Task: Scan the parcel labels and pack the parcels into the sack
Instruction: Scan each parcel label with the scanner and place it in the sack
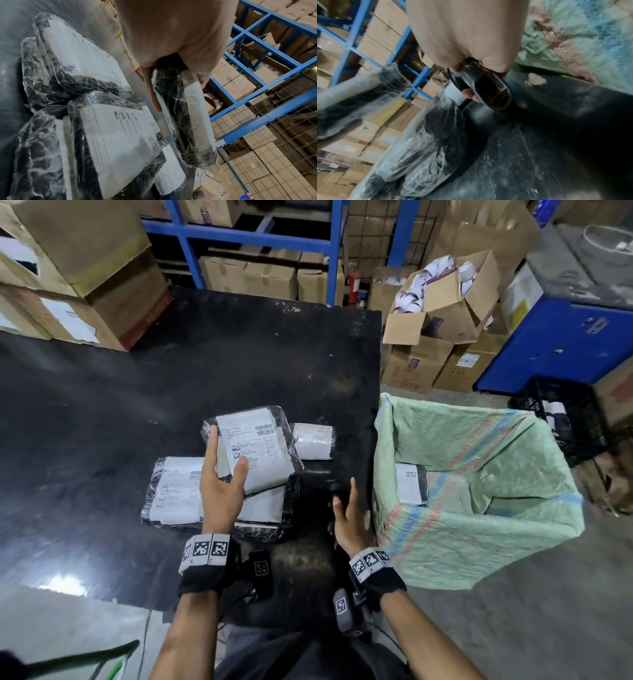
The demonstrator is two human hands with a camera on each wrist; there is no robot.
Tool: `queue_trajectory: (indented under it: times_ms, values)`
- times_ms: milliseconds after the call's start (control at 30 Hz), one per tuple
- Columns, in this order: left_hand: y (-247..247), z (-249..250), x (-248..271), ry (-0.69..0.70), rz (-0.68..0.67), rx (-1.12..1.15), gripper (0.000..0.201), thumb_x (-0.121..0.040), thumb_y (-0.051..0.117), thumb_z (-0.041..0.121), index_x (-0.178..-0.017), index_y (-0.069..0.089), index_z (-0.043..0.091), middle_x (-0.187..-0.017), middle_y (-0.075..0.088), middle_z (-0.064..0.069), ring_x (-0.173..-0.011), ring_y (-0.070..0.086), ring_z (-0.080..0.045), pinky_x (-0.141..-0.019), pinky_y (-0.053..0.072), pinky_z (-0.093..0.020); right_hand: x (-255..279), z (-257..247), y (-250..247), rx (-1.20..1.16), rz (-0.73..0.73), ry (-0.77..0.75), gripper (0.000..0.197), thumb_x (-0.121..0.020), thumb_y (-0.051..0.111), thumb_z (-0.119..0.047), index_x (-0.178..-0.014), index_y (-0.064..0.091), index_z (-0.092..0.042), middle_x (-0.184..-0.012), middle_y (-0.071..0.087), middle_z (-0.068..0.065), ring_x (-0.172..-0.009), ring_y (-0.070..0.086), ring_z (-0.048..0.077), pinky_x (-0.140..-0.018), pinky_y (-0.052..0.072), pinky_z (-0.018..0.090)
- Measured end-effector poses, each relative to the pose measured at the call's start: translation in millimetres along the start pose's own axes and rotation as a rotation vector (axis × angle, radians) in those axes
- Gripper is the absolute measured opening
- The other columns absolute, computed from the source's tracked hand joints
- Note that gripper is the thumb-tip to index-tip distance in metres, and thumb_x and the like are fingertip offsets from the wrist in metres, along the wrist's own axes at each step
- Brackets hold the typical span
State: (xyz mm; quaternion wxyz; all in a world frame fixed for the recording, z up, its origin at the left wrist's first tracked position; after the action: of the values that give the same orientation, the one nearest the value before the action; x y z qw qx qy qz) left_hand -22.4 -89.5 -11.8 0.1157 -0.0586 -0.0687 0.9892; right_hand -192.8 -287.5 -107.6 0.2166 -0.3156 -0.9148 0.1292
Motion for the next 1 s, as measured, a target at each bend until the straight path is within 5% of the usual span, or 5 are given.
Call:
queue_trajectory:
  times_ms: [200,300,433,633,1000]
  values:
    - [-2,6,12,-0.012,-0.008,-0.015,0.070,-0.102,0.065,0.012,-0.162,0.032,0.026,-0.163,0.037,0.017,-0.144,0.038,0.011,-0.107,0.038,-0.005,-19,29,12,-0.029,0.103,0.004,0.067,-0.104,0.036,-0.039,-0.158,-0.004,-0.031,-0.163,0.011,-0.006,-0.134,0.047,0.021,-0.108,0.033,0.030]
    - [-2,8,16,-0.025,-0.017,-0.017,0.070,-0.101,0.065,0.013,-0.162,0.032,0.025,-0.164,0.038,0.012,-0.143,0.041,0.009,-0.108,0.039,-0.006,-46,69,22,-0.077,0.119,-0.076,0.073,-0.094,0.035,-0.067,-0.153,-0.004,-0.049,-0.165,0.010,-0.010,-0.140,0.043,0.028,-0.103,0.044,0.061]
    - [0,4,17,-0.020,-0.046,-0.055,0.071,-0.101,0.067,0.019,-0.162,0.031,0.028,-0.165,0.036,0.013,-0.152,0.034,-0.004,-0.124,0.035,-0.031,-71,107,36,-0.092,0.090,-0.043,0.077,-0.090,0.035,-0.074,-0.152,-0.003,-0.052,-0.165,0.017,-0.004,-0.133,0.049,0.041,-0.100,0.047,0.061]
    - [9,0,23,-0.027,-0.095,-0.077,0.072,-0.101,0.067,0.022,-0.162,0.030,0.031,-0.146,0.030,0.054,-0.146,0.027,0.017,-0.125,0.030,-0.030,-25,46,0,0.105,0.092,-0.007,0.070,-0.102,0.048,-0.030,-0.159,0.010,-0.012,-0.160,0.026,0.014,-0.148,0.028,0.027,-0.118,0.020,0.027]
    - [71,5,59,-0.051,-0.291,0.042,0.074,-0.100,0.068,0.022,-0.163,0.029,0.023,-0.166,0.028,0.023,-0.154,0.027,0.000,-0.127,0.031,-0.042,29,-34,-50,-0.128,-0.020,-0.226,0.050,-0.106,0.037,-0.033,-0.155,0.028,-0.032,-0.146,0.047,-0.022,-0.131,0.035,-0.019,-0.109,0.033,0.015]
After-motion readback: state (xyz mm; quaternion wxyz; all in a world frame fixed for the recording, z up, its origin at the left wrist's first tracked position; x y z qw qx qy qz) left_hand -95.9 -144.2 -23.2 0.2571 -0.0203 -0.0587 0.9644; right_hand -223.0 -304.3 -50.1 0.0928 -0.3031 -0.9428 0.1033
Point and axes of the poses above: each hand's wrist, its own x-axis away from the middle knuckle, its own y-axis out of the palm, z = x × y, the point moved 7 cm from there along -x, towards the middle knuckle
